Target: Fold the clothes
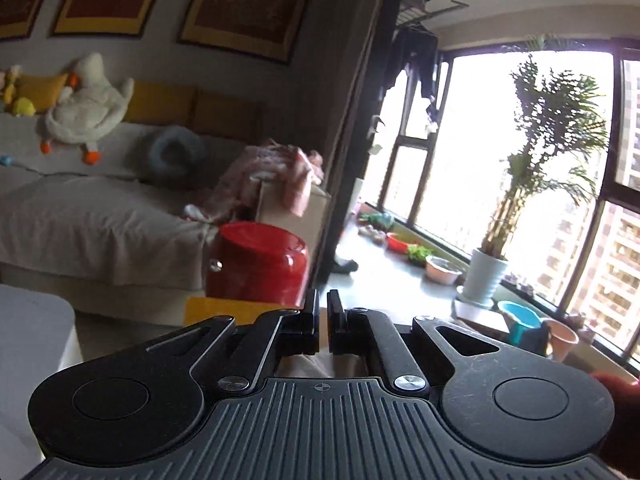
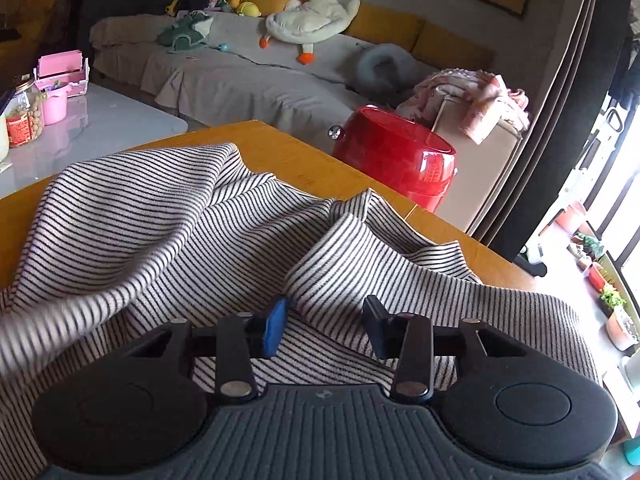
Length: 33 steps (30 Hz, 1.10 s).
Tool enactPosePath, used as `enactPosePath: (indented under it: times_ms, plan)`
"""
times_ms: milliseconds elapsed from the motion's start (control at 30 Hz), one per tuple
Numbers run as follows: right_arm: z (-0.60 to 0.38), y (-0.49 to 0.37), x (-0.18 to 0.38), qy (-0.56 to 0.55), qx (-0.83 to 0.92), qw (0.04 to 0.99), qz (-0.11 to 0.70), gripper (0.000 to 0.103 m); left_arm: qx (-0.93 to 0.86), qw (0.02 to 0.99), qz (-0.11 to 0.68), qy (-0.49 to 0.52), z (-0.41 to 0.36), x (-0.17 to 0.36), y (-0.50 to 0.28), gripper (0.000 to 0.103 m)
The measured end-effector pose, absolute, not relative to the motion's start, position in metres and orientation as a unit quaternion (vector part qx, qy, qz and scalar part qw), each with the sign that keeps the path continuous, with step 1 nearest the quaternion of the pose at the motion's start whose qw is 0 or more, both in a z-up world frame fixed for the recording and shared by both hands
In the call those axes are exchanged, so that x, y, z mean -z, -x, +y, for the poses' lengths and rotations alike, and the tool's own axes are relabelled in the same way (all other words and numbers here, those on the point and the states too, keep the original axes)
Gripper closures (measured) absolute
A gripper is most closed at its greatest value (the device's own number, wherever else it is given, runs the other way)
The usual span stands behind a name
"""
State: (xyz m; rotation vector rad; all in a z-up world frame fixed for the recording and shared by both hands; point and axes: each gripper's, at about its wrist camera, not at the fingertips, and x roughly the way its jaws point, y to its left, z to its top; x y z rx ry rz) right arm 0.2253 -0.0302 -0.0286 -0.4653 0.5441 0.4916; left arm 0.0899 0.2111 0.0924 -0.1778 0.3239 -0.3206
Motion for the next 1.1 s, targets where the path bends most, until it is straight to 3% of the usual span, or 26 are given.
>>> enactPosePath:
  times_ms: [100,167,333,367,500,600,633,667,700,933,1100]
  plan:
    - [-0.028,-0.221,0.031,0.236,-0.237,0.906,0.259,0.063,0.215,0.955,0.198,0.051,0.183,-0.066,-0.077,0.082]
    - [-0.031,-0.223,0.031,0.222,-0.237,0.908,0.263,0.062,0.260,0.936,0.234,0.028,0.159,-0.046,-0.067,0.049]
    - [-0.039,-0.231,0.030,0.189,-0.236,0.913,0.273,0.054,0.304,0.909,0.262,-0.111,0.099,-0.008,-0.040,0.026]
    - [-0.040,-0.233,0.029,0.185,-0.236,0.914,0.274,0.052,0.307,0.904,0.262,-0.143,0.089,-0.001,-0.036,0.025]
    - [-0.042,-0.231,0.030,0.180,-0.233,0.915,0.274,0.050,0.279,0.899,0.266,-0.207,0.071,0.021,-0.041,0.027]
    - [-0.042,-0.229,0.030,0.180,-0.231,0.917,0.270,0.049,0.265,0.902,0.285,-0.186,0.078,0.032,-0.059,0.041]
    - [-0.043,-0.229,0.030,0.179,-0.230,0.918,0.269,0.048,0.265,0.904,0.290,-0.168,0.082,0.033,-0.066,0.053]
    - [-0.043,-0.228,0.029,0.179,-0.228,0.919,0.265,0.048,0.259,0.908,0.291,-0.152,0.086,0.032,-0.069,0.074]
    - [-0.044,-0.226,0.029,0.179,-0.227,0.921,0.262,0.048,0.252,0.912,0.293,-0.135,0.089,0.030,-0.073,0.081]
    - [-0.038,-0.220,0.027,0.201,-0.216,0.922,0.249,0.048,0.197,0.949,0.245,-0.028,0.141,-0.005,-0.089,0.082]
    - [-0.027,-0.226,0.027,0.229,-0.216,0.913,0.258,0.042,0.139,0.970,0.196,0.035,0.196,-0.036,-0.095,0.082]
